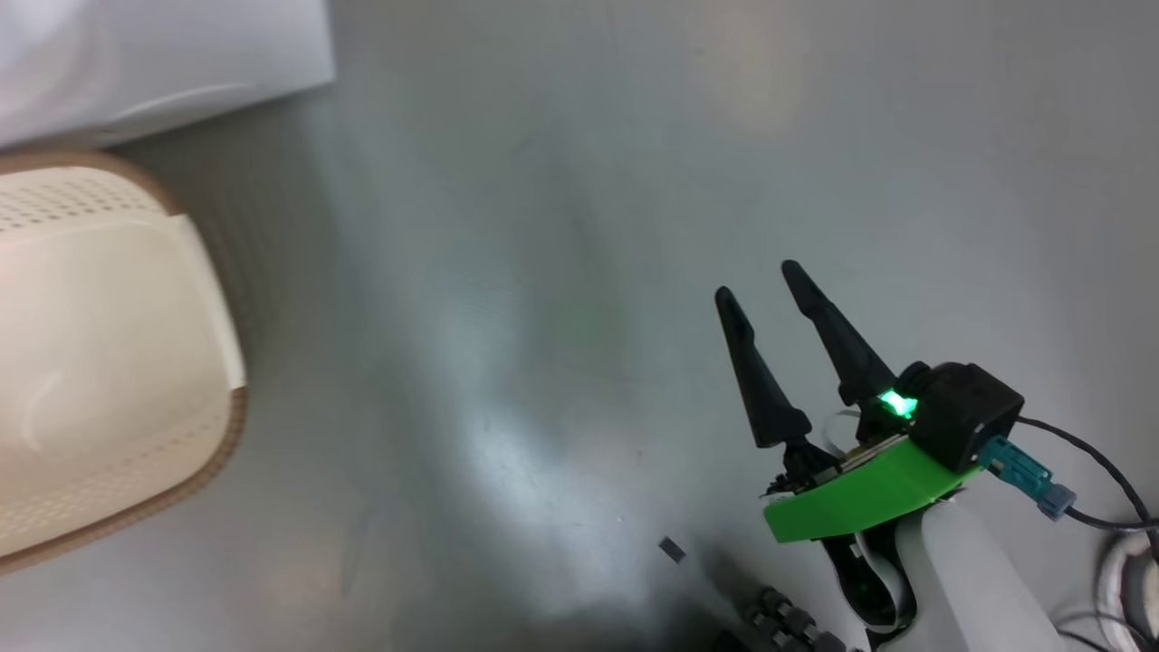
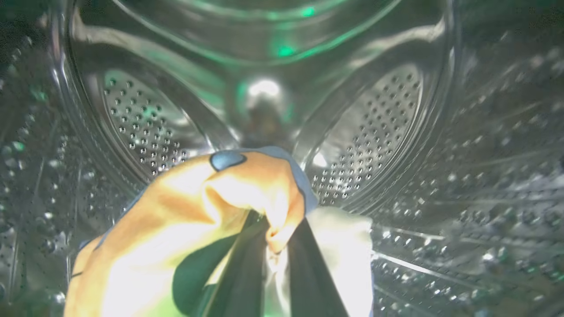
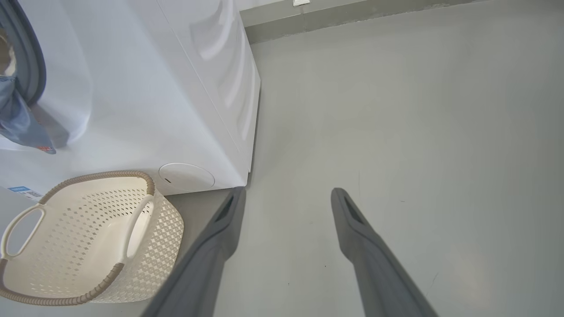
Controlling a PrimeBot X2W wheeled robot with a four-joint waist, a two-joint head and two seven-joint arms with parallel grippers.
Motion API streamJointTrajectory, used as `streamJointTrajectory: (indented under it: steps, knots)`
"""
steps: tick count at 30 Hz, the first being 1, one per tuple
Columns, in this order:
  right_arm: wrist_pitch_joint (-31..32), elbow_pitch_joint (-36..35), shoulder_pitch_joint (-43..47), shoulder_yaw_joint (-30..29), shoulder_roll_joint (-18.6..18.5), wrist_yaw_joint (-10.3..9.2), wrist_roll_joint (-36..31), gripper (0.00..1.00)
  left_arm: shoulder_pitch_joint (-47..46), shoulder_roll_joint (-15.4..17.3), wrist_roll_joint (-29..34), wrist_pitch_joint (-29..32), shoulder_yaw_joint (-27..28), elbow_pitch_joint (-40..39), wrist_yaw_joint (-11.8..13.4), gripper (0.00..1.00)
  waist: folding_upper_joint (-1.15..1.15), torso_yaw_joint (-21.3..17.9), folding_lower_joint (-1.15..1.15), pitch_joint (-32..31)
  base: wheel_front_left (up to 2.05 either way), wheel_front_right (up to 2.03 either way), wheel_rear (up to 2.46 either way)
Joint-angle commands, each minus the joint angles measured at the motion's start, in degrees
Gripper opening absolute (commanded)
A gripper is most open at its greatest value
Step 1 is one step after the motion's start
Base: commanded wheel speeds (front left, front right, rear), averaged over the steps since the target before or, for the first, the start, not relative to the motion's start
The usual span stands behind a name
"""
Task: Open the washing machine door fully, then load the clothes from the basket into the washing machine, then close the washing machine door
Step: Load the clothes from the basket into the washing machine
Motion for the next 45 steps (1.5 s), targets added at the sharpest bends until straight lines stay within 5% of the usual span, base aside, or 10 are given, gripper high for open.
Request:
streamJointTrajectory:
  steps: [1, 19, 20, 21, 22, 45]
  knots:
    - [-0.27, -1.2, 0.42, 1.71, 0.22, 0.09, 0.75, 1.0, -1.95, 4.11, 1.2, -0.54, -0.63, 0.79, -0.15, 0.0, 0.0, -3.22, 0.0, 3.11, 0.0, 0.0, 0.0]
    - [-0.27, -0.9, -0.85, 2.64, 0.22, 0.09, 2.39, 1.0, -11.37, 5.1, -0.06, -4.65, -11.03, 13.88, -0.15, 0.0, 0.0, -4.41, 0.0, 3.99, 0.0, 0.0, 0.0]
    - [-0.27, -0.89, -0.91, 2.61, 0.22, 0.09, 2.31, 1.0, -11.56, 5.11, -0.36, -4.82, -11.45, 14.13, -0.15, 0.05, 0.0, -4.32, 0.0, 3.93, 0.0, 0.0, 0.0]
    - [-0.27, -0.89, -0.95, 2.59, 0.22, 0.09, 2.23, 1.0, -11.76, 5.21, -0.58, -5.04, -11.77, 14.48, -0.15, 0.4, 0.0, -4.24, 0.0, 3.85, 0.0, 0.0, 0.0]
    - [-0.27, -0.88, -0.98, 2.58, 0.22, 0.09, 2.18, 1.0, -12.0, 5.34, -0.68, -5.28, -11.95, 14.96, -0.15, 1.0, 0.0, -4.17, 0.0, 3.77, 0.0, 0.0, 0.0]
    - [-0.27, 0.3, -1.09, -0.21, 0.22, 0.09, -2.67, 1.0, 0.04, 3.35, -8.83, -6.32, -16.54, 11.09, -0.15, 1.0, 0.0, 1.96, 0.0, -4.27, 0.0, 0.0, 0.0]
